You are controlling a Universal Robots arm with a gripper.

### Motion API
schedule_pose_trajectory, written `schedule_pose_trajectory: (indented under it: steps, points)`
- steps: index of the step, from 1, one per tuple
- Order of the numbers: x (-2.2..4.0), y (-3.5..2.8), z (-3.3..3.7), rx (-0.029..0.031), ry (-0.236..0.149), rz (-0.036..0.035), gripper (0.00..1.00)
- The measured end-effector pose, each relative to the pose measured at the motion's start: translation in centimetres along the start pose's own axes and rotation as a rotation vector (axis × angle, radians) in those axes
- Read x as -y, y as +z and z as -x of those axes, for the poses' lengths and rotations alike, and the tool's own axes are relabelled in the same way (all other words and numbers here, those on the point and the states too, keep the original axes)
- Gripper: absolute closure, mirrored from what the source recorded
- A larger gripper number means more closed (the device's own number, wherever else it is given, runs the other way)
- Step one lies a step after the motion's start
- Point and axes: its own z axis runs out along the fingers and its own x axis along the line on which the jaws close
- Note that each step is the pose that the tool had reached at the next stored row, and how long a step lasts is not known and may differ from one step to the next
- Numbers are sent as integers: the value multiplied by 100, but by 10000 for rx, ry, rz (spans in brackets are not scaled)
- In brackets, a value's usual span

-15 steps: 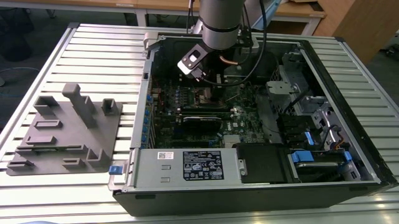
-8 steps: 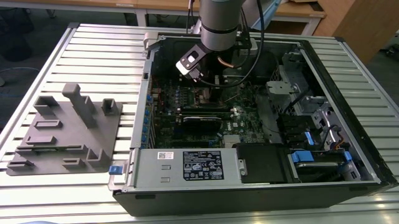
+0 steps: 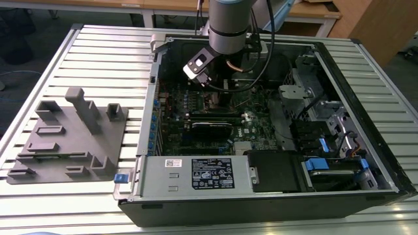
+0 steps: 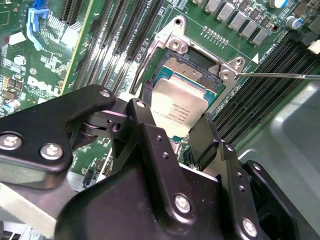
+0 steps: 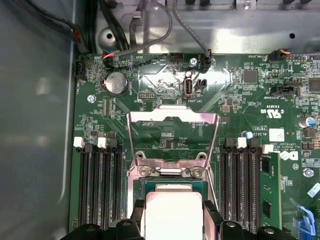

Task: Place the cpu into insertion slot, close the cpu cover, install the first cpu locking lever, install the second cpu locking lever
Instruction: 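Place the cpu into insertion slot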

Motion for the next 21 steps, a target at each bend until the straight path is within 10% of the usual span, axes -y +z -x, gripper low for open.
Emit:
schedule_pose_trajectory:
  steps: [21]
  points:
    - [46,132,-37,-2,15,-1,46]
